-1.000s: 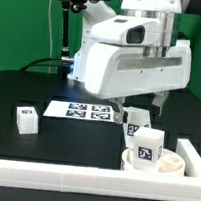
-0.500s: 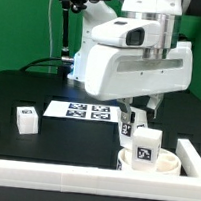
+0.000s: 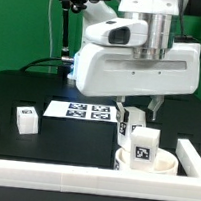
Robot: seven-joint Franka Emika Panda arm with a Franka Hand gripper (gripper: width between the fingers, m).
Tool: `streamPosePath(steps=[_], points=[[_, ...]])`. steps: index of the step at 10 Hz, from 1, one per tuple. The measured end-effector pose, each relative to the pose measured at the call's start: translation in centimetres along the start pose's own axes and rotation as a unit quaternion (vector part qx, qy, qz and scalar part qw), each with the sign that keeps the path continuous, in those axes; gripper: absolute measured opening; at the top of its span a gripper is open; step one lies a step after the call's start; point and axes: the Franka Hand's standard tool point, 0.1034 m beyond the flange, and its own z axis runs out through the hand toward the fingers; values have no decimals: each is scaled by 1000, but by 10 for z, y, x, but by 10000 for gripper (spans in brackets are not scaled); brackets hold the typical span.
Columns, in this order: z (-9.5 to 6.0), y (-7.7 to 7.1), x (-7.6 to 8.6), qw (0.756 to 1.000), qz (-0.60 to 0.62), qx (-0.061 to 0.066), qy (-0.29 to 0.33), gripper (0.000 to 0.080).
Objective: Assemble stool
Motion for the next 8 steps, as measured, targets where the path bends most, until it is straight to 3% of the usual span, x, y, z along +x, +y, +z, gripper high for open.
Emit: streamPosePath(steps=[4, 8], points=[[1, 2, 0, 987, 162, 6, 3, 341], [1, 1, 1, 951, 309, 8, 3, 341]])
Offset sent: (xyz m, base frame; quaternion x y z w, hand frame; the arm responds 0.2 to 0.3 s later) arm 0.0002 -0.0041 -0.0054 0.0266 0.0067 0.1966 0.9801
